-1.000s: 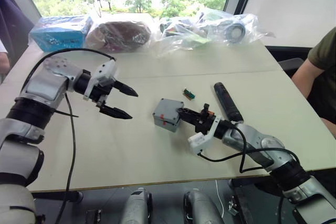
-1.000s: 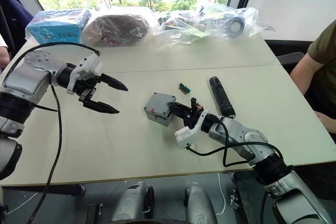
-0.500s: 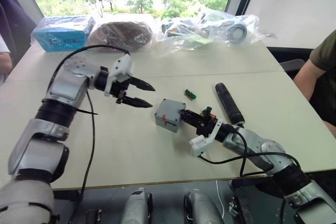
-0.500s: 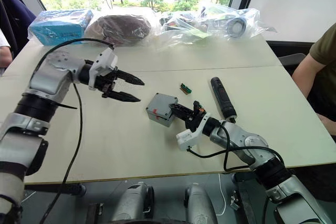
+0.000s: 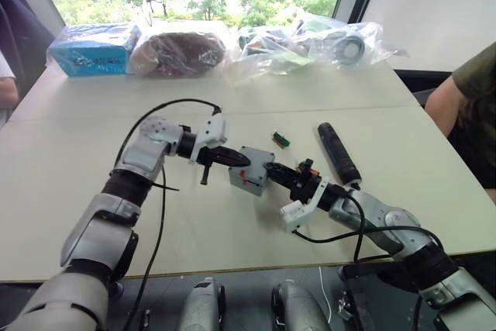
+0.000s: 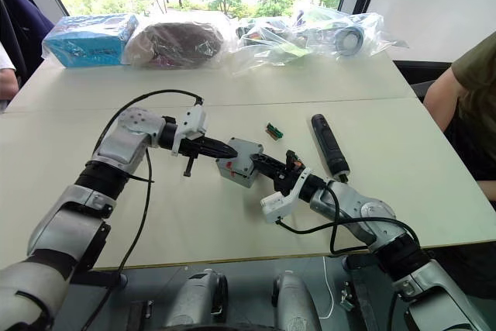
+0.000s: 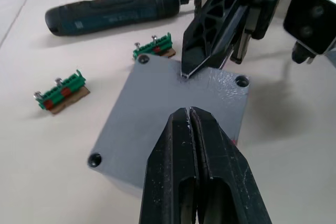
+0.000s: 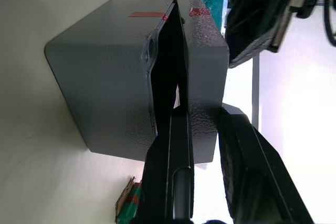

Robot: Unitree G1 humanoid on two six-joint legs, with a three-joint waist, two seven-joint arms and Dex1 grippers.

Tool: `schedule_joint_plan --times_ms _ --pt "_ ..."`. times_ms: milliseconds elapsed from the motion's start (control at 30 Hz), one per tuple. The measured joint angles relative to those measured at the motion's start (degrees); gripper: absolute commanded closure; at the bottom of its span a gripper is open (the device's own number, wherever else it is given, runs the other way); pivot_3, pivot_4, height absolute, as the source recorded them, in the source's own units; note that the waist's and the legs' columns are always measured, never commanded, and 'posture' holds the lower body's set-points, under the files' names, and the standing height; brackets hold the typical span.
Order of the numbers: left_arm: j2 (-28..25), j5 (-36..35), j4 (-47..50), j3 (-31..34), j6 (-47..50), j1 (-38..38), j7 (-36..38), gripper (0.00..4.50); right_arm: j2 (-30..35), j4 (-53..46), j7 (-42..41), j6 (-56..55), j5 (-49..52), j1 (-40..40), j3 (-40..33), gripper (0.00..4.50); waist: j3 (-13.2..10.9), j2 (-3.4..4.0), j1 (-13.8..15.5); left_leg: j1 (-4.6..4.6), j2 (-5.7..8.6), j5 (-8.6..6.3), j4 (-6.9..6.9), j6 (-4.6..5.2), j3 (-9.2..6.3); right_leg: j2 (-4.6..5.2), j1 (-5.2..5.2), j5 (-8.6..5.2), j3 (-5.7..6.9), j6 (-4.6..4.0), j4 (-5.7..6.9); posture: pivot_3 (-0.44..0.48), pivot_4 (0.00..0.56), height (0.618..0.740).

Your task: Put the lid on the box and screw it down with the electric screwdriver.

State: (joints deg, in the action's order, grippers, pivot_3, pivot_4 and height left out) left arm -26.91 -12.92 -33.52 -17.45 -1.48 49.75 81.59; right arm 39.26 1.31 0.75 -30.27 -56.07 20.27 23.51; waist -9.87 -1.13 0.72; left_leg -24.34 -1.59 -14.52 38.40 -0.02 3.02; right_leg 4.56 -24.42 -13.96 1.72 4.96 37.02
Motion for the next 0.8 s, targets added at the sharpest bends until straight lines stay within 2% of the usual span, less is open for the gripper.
schedule_joint_plan --times_ms 67,133,200,333,467,800 --pt "0.2 0.8 0.0 0.2 -0.8 -0.1 -0.6 4.47 0.0 0.0 0.0 0.0 0.0 0.0 0.1 4.35 0.0 0.0 0.0 0.02 0.0 0.0 0.0 0.0 0.0 0.0 0.03 0.0 0.0 0.0 0.0 0.0 0.15 0.74" --pt "0.3 1.8 0.0 0.3 -2.0 -0.5 -1.1 4.5 0.0 0.0 0.0 0.0 0.0 -0.1 0.3 3.33 0.1 0.01 0.0 0.12 0.01 0.0 0.0 0.0 0.0 0.0 0.13 0.0 0.0 0.0 -0.01 0.0 0.15 0.74" --pt "0.4 2.8 -0.2 0.5 -2.9 -1.3 -2.0 4.5 0.2 0.1 -0.7 -0.2 0.1 -0.5 0.4 2.6 0.1 -0.01 -0.1 0.22 0.0 -0.01 -0.02 0.01 0.01 0.01 0.22 0.0 -0.01 -0.01 -0.03 0.0 0.15 0.74" --pt "0.7 3.8 -0.1 0.5 -2.9 -2.0 -2.8 4.5 0.3 -0.2 -0.8 -0.8 0.4 -0.2 -0.2 1.34 0.2 -0.1 -0.1 1.03 0.0 -0.03 -0.18 0.04 -0.02 0.0 1.02 -0.15 0.02 -0.16 -0.16 0.0 0.15 0.74" --pt "0.7 4.5 0.0 0.5 -2.5 -2.2 -2.9 4.5 1.0 -0.7 -0.9 -1.5 1.1 -0.1 -0.9 0.01 0.4 -0.11 -0.1 1.17 -0.01 -0.04 -0.2 0.06 -0.05 0.0 1.19 -0.17 0.03 -0.18 -0.19 0.0 0.15 0.74" --pt "0.9 5.0 0.0 0.4 -1.7 -2.8 -3.4 4.5 6.1 -0.4 -2.3 -7.5 5.8 0.5 -2.0 0.01 0.5 -0.08 0.2 1.15 0.08 -0.04 -0.2 0.06 -0.14 0.11 1.35 -0.18 0.03 -0.19 -0.4 0.0 0.15 0.74"
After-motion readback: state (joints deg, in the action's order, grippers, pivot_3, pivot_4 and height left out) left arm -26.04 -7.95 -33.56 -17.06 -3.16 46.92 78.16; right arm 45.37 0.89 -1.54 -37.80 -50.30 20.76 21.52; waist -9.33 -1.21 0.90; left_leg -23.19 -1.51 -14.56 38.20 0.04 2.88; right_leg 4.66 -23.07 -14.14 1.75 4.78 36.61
